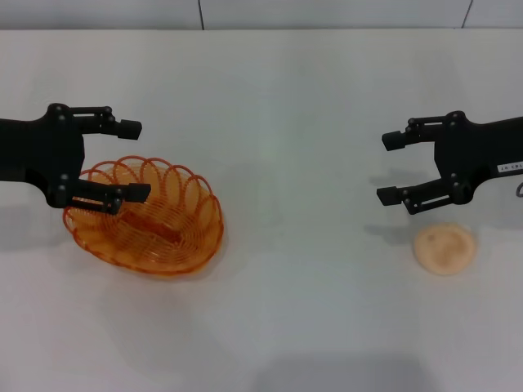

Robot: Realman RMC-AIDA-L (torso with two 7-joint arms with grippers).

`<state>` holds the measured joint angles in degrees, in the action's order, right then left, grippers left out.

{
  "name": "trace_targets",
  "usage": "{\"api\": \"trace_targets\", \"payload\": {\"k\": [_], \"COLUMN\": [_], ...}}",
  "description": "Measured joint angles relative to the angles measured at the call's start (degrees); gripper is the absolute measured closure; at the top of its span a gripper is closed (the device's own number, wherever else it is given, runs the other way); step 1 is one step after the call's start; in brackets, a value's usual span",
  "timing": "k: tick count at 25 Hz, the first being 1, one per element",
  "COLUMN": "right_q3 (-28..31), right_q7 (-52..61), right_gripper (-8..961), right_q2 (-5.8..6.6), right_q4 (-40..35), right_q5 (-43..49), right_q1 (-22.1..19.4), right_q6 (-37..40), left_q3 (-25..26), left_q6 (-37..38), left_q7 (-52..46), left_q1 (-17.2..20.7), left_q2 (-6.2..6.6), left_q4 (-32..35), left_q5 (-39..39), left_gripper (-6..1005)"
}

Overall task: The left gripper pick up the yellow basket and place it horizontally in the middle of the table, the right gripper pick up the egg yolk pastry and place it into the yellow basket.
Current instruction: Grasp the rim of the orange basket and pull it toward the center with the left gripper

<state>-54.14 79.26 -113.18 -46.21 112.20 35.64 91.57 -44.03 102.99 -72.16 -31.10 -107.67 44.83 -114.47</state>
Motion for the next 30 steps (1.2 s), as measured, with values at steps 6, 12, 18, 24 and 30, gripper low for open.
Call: {"api": "trace_targets", "payload": {"k": [6, 12, 18, 24, 30], "right_q3": [0.0, 0.1, 0.1, 0.2, 1.1], "right_q7": [-0.1, -0.7, -1.1, -1.2, -2.4], "right_gripper": [112, 112, 112, 112, 111], "right_q2": [-0.06, -0.53, -0.75, -0.70, -0.73], "right_q4": [-0.2, -0.2, -0.3, -0.6, -1.0], "right_q5": [-0.1, -0.5, -0.9, -1.5, -1.6], "right_q1": [-0.5, -0.8, -1.1, -1.7, -2.0], "right_q6": [-0.2, -0.3, -0.1, -0.4, -1.3], "left_q3": [0.1, 0.2, 0.2, 0.1, -0.3], "left_q6": [0.1, -0.1, -0.1, -0.9, 0.0], "left_q7": [0.0, 0.0, -0.2, -9.1, -29.1], "left_q1": [-0.1, -0.2, -0.2, -0.7, -2.1], "left_q2": [0.00, 0.00, 0.00, 0.14, -0.77], "left_q4": [0.0, -0.1, -0.2, 2.0, 14.4], "left_q5": [0.0, -0.2, -0.1, -0.6, -10.6], "left_gripper": [141, 142, 142, 143, 143]}}
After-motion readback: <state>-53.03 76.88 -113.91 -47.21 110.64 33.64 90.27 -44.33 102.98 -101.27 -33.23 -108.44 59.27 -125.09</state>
